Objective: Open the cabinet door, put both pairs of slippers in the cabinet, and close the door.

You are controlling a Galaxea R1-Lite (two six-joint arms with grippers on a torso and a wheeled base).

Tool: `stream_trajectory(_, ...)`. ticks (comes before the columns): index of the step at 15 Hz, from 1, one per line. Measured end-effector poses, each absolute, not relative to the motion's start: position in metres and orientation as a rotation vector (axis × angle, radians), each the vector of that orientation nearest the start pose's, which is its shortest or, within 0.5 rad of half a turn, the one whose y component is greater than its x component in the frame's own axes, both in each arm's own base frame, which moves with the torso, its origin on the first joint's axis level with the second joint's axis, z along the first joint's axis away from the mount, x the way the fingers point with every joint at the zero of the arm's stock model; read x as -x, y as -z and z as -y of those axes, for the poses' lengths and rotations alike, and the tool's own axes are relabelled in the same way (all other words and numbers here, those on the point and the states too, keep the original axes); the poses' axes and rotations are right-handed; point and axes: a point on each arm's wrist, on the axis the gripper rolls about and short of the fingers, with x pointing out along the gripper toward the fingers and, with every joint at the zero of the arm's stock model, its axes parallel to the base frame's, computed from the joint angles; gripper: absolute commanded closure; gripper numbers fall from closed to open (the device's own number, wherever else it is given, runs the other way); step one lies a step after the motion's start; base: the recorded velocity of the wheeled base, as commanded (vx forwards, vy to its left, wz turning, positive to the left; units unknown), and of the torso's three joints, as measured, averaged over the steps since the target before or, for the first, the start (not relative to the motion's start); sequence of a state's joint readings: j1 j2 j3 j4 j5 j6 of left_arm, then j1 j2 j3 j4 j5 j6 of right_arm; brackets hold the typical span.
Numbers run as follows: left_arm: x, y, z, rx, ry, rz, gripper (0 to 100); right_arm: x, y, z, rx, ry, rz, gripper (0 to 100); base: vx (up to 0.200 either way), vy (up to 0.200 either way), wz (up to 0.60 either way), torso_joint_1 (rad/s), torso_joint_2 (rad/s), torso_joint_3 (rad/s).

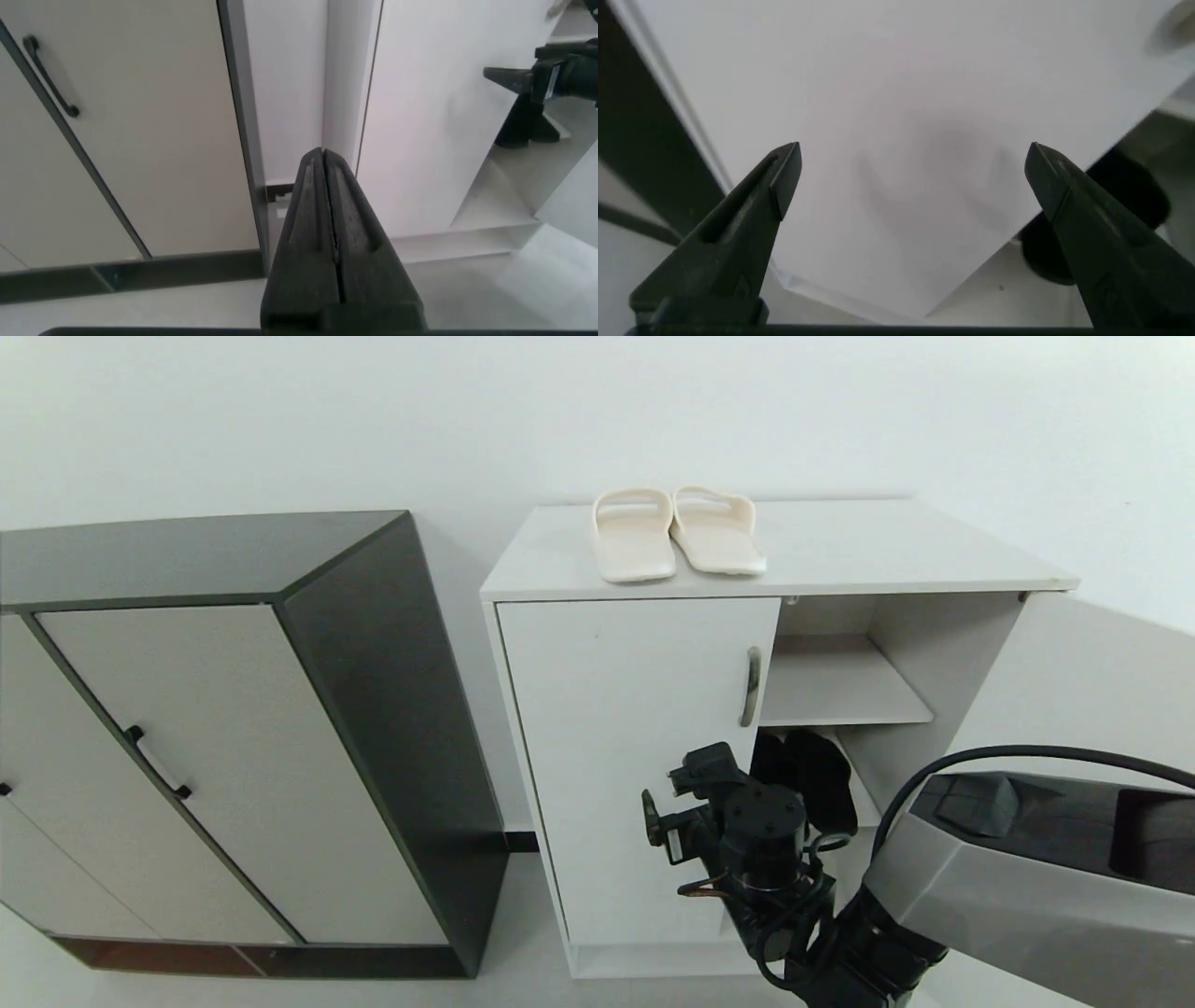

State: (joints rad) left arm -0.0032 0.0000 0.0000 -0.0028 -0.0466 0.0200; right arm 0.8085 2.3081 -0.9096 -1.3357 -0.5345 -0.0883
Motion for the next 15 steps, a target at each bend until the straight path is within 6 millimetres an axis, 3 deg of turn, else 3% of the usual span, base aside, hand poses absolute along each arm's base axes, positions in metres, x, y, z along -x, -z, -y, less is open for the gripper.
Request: stream_trajectory(15, 0.0228, -0.0757, 0.001, -0.02, 0.049, 0.003, 100, -0.2857, -0.0553, -0.2846, 0.154, -0.277, -0.034, 0, 0.0, 0.0, 0.0, 0.203, -0.52, -0.311)
